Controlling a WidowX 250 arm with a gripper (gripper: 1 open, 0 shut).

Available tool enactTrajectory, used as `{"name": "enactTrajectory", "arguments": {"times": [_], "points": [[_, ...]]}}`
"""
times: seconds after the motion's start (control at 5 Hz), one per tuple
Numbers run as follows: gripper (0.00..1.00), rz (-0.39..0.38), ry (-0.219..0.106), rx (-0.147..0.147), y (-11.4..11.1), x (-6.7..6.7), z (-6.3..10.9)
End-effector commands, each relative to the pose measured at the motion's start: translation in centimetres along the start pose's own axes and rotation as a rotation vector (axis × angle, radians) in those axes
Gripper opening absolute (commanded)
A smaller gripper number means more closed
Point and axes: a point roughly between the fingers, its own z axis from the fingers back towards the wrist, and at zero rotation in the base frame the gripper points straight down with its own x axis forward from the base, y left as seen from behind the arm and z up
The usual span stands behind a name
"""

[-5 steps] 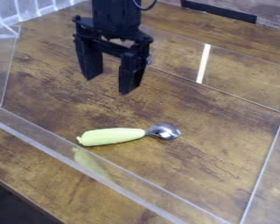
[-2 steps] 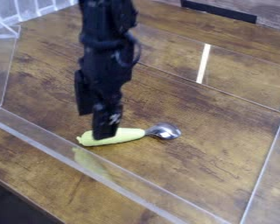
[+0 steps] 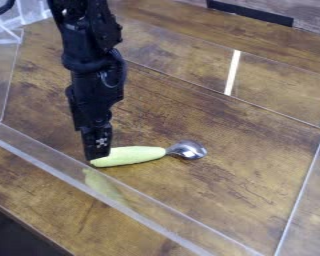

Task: Move the green spoon to the right

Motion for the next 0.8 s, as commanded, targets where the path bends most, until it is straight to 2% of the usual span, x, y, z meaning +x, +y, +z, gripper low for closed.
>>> {"name": "enactTrajectory", "arguments": {"times": [0.0,0.2,0.6], "points": [[1.0,-0.022,-0.03,0.029,1.2,0.5,-1.0],[1.0,-0.039,-0.041,0.039,0.9,1.0,-1.8],[1.0,-0.023,-0.05,0.041,0.9,1.7,-2.0]]}}
